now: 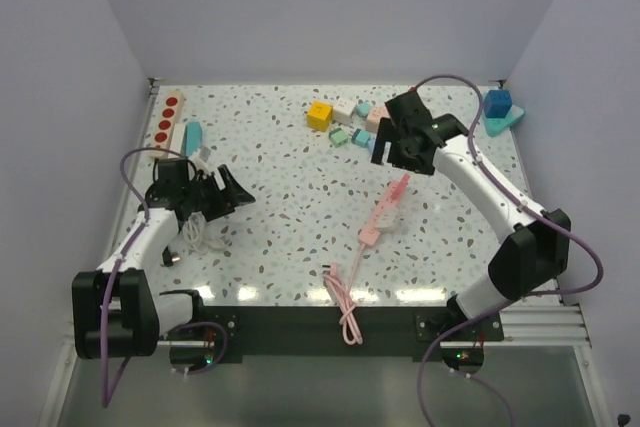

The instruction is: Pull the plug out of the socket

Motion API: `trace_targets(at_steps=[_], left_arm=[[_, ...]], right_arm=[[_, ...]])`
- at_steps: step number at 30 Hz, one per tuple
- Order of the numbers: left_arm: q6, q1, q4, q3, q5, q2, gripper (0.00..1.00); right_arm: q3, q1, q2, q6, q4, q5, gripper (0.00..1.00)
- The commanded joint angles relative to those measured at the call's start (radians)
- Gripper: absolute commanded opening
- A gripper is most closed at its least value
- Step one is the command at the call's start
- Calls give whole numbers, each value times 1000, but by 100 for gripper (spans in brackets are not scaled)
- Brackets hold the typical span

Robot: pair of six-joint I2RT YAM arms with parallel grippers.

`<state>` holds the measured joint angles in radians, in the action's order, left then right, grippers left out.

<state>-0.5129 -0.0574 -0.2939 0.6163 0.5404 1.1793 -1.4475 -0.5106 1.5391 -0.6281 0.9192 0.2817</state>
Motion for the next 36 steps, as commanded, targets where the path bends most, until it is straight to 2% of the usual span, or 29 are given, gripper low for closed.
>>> trace_targets(at_steps=[1,5,9,19,22,25,26,30,33,34,36], left_arm=[[13,17,61,45,70,22,80],[27,73,56,54,72,45,80],[21,126,73,54,78,51,81],[22,192,98,117,136,91,82],[21,220,99,149,135,124,83],[5,264,121,177,132,170,83],[4,296,127,186,130,183,83],[-4,381,157,238,96,256,84],[-18,432,211,269,89,319,84],[-21,442,228,283,86,353,85],[-29,471,271,298,89,387,85]], right_arm=[[-63,104,67,-16,52,70,93],[-97,150,165,-1,49,31,88],[-48,169,217,-24,-9,-32,76],[47,190,311,-93,-115,-116,61],[78,190,322,-107,-141,-141,49],[104,190,332,-107,-167,-171,17],[107,190,334,-104,-169,-179,0],[121,190,300,-41,-253,-280,0],[116,188,256,57,-342,-453,0],[104,187,262,88,-347,-549,0],[61,187,269,148,-341,-626,0]])
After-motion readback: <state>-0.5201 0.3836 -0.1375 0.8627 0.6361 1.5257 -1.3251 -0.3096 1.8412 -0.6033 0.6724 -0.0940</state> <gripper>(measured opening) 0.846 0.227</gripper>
